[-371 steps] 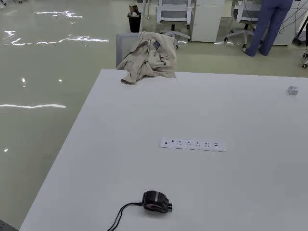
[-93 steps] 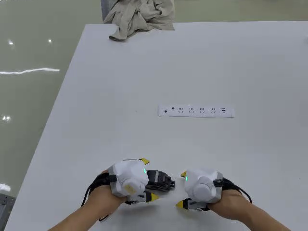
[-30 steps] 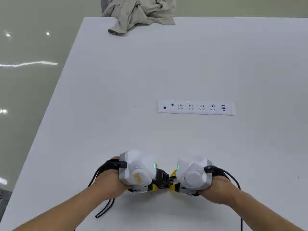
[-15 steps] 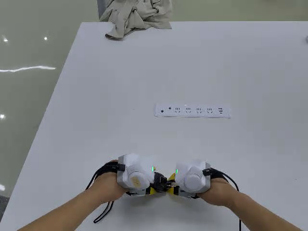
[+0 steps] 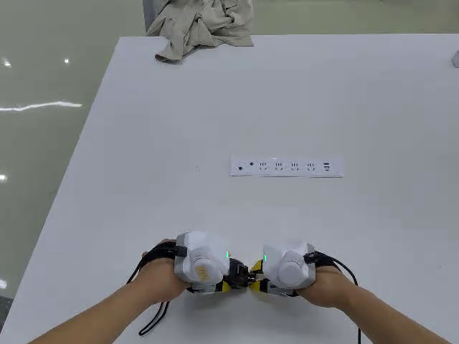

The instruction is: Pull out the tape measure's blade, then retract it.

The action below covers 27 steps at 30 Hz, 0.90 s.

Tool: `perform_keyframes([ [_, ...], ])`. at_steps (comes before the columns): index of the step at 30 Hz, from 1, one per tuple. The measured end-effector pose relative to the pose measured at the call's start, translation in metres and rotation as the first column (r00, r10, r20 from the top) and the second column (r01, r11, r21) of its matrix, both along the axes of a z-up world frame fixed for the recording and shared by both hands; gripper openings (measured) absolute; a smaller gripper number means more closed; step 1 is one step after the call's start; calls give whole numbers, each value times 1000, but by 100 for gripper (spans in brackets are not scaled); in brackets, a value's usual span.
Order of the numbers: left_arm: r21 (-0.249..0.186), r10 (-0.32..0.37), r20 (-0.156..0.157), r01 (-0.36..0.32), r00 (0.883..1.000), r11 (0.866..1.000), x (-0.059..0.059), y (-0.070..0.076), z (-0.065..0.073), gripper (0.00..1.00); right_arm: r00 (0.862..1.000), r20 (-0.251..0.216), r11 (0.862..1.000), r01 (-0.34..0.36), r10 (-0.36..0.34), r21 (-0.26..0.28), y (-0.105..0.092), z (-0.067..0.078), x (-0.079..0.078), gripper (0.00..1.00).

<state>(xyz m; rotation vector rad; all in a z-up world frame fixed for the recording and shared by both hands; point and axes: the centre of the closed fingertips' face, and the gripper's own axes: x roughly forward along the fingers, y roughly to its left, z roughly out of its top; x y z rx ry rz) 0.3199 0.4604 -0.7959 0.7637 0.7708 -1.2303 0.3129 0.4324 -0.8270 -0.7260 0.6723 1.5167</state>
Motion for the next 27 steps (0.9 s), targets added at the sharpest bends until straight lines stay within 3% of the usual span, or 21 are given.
perform_keyframes([
  [27,5,-2,-10,2,1000,1000,1,0,-1,34,1000,-19,999,22,-23,-24,-21,-1,3,13],
])
